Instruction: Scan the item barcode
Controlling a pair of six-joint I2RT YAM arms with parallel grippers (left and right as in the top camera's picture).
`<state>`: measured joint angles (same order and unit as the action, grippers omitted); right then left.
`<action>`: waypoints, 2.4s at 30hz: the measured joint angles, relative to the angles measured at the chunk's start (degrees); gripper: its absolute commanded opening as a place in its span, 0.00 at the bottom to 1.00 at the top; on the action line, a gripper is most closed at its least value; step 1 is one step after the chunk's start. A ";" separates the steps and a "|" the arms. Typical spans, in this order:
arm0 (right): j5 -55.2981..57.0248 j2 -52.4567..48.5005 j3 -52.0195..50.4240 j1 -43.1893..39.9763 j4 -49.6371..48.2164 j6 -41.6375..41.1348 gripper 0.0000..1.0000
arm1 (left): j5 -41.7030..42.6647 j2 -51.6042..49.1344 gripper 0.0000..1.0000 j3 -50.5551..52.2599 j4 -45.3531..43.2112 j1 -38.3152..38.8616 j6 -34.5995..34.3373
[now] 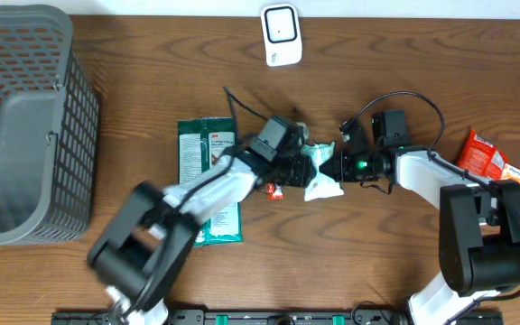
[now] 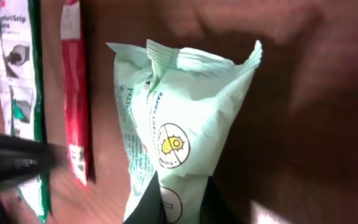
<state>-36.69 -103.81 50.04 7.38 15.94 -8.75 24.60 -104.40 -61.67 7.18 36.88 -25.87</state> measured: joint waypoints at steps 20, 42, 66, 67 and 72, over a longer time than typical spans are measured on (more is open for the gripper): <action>-18.56 10.49 -0.57 0.00 3.72 0.07 0.01 | -0.17 11.41 0.59 0.00 9.53 -0.39 5.38; -24.24 10.49 -0.57 -0.02 3.72 1.18 0.01 | -3.72 11.39 0.58 0.00 7.52 -3.26 5.38; -25.49 10.49 -0.61 -0.37 2.91 3.37 0.32 | 6.03 11.39 0.19 0.00 3.76 -3.52 6.29; -25.59 10.49 -0.61 -0.35 2.80 3.37 0.30 | 6.62 11.39 0.15 0.00 3.76 -3.52 6.29; -26.49 10.49 -0.61 -0.37 2.80 3.76 0.19 | 9.01 11.39 0.14 0.00 3.93 -4.44 6.40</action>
<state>-63.18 -93.32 49.43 7.01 18.74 -4.99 33.61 -93.01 -61.67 11.11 32.45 -19.46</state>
